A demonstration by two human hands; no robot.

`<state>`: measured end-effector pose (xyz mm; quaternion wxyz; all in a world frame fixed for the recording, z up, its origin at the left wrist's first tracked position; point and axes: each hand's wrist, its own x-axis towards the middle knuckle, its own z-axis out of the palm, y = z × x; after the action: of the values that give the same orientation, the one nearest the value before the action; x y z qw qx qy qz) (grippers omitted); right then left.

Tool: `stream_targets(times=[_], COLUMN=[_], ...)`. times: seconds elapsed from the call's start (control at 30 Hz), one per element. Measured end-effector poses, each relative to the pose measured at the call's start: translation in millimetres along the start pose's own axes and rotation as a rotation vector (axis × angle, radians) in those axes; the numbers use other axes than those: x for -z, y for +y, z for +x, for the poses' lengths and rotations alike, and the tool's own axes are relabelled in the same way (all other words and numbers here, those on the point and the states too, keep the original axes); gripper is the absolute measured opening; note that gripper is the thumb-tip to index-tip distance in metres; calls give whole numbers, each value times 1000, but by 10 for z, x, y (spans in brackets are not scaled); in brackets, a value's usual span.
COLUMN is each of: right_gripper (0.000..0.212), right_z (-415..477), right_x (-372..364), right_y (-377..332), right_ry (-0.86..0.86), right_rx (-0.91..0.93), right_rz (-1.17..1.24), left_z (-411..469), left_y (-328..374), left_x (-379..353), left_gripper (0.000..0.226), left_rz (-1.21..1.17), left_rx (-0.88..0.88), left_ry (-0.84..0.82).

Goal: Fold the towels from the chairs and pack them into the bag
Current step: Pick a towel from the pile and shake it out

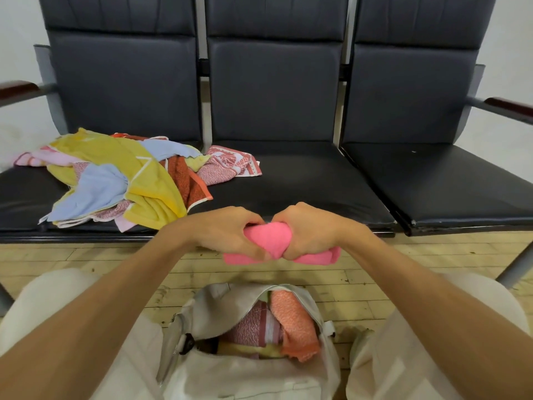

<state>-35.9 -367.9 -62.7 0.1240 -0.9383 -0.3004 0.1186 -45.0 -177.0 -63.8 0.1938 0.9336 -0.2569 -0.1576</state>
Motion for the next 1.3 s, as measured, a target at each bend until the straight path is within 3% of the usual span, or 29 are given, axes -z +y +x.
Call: stream_targets(times=[0.17,0.33,0.5,0.63,0.67,0.8,0.9,1.03,1.07,1.2,1.3], right_gripper=[32,38,38,39,38,28,28,30,34,46,60], right_z=[-46,-115,-110,-135,-142,-239,-365,-470,-477,-415,-184], right_x=[-73,-261,-611,-905,-1000,-1459,-1750,-1988,-2032,-2132,-2246], right_y=[-31,178,386,678,772,1167,1421,1522,1509,1355,1097], right_ry=[0,-138,-217,-260,-271,-316,-400,-453,-457,-459,-400], right_rx=[-34,-77,-60,-175,-204,-315,-405,-473,-483,-476,-460], right_rz=[-176,-195,24,370,425,429,446,532,552,637,672], left_z=[191,314,350,469,494,483,485,559,562,514,471], left_y=[-21,-113,-279,-389,-430,-795,-1145,-1449,-1491,-1500,-1605], left_x=[-135,-483,-764,-1195,-1322,-1799,-2191,-2603,-2633,-2449,-2145], left_gripper=[23,55,37,26,30,81,89,108,106,59,38], left_rz=[-104,-95,38,-49,-64,30,265,381,407,376,355], left_rx=[60,119,142,142,148,180,221,294,293,200,128], left_ry=[-57,-157,-140,-86,-85,-127,-49,11,31,215,131])
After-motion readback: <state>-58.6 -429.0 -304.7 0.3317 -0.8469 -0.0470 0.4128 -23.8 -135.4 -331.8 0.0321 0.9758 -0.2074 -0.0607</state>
